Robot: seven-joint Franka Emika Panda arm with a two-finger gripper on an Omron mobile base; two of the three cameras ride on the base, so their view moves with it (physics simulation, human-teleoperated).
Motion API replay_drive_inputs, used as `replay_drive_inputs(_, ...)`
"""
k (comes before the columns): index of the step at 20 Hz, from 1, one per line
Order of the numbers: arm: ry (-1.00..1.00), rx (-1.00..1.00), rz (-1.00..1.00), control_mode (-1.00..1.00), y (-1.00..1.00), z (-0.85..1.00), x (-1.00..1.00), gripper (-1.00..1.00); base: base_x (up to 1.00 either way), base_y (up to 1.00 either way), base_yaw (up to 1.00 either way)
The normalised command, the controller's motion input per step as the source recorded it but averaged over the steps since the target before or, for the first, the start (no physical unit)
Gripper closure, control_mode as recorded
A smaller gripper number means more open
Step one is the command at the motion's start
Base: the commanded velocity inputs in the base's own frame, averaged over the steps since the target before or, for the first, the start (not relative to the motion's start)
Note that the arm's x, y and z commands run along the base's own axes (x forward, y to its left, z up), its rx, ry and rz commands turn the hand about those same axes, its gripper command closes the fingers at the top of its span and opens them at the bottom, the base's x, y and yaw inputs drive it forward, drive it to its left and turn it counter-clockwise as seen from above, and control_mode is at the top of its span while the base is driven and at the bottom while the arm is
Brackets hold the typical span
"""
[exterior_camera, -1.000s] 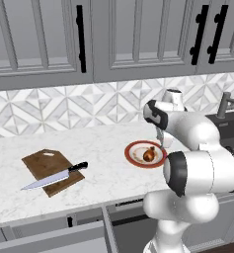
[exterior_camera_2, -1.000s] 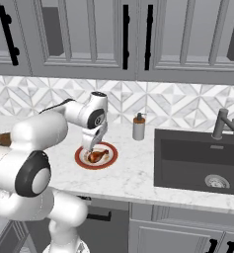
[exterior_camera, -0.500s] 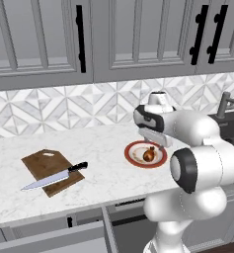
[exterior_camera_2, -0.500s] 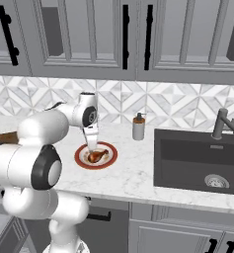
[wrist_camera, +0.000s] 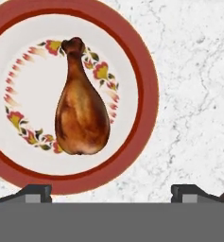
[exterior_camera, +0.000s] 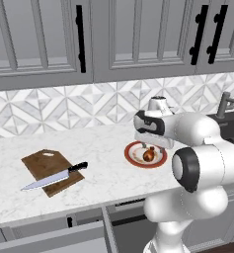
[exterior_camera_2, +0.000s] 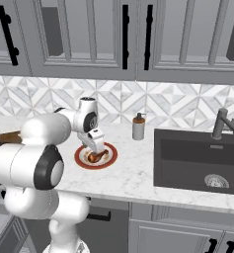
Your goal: Pick up the knife from the drawer and place it on the cutting board. Then place the meat from the plate to the cutting board.
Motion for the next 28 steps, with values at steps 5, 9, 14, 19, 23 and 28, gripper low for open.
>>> replay_drive_inputs(5,-0.02,0.01,0.07,-1.00,0.03,-0.30,0.02,-1.00,0.00,0.00,0.00)
replay_drive_inputs(9,0.00,-0.05,0.08,-1.00,0.04,-0.20,0.11,-1.00,0.00,0.00,0.00)
replay_drive_inputs(14,-0.04,-0.05,0.07,-1.00,0.00,-0.19,0.14,-1.00,0.00,0.00,0.00)
replay_drive_inputs(19,-0.09,-0.04,0.08,-1.00,0.00,-0.23,0.11,-1.00,0.00,0.00,0.00)
replay_drive_inputs(23,-0.12,0.00,0.07,-1.00,0.00,-0.03,0.16,-1.00,0.00,0.00,0.00)
replay_drive_inputs(28,-0.03,-0.02,0.06,-1.00,-0.02,-0.11,0.03,-1.00,0.00,0.00,0.00)
